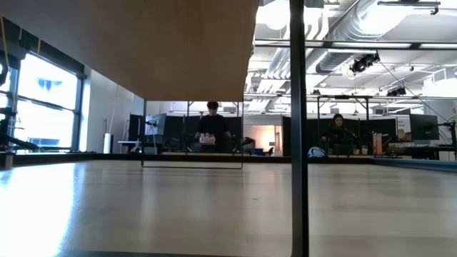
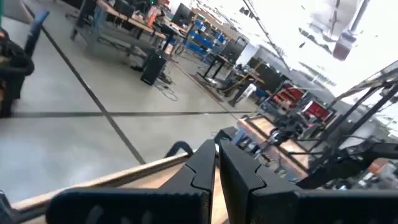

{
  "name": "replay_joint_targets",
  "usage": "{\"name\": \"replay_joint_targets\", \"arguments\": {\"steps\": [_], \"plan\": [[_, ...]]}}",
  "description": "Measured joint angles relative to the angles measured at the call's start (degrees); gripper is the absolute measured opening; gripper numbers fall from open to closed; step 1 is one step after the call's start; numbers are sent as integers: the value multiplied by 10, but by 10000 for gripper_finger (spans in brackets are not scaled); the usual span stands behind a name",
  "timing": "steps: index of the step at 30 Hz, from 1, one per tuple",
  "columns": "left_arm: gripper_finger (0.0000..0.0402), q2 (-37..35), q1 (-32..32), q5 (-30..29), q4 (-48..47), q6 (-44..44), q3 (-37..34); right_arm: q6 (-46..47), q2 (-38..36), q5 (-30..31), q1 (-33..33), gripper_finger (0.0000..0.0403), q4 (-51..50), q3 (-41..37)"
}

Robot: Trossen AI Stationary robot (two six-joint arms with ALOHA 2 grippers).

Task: Sort vases onto shelf
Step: Put the yellow vase on the shelf to align with the other yellow vases

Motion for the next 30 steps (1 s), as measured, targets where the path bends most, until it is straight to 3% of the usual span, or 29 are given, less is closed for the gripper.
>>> {"name": "replay_joint_targets", "arguments": {"steps": [7, 13, 19, 30], "plan": [[12, 0, 1, -6, -3, 114, 0, 79, 8, 4, 38, 0, -2, 0], [12, 0, 0, 74, -3, 139, 0, 99, 24, 9, 39, 0, -2, 0], [12, 0, 0, 112, -4, 173, 0, 144, 41, 9, 28, 0, -2, 0], [12, 0, 0, 95, -4, 242, 0, 175, 55, 9, 22, 0, -1, 0]]}}
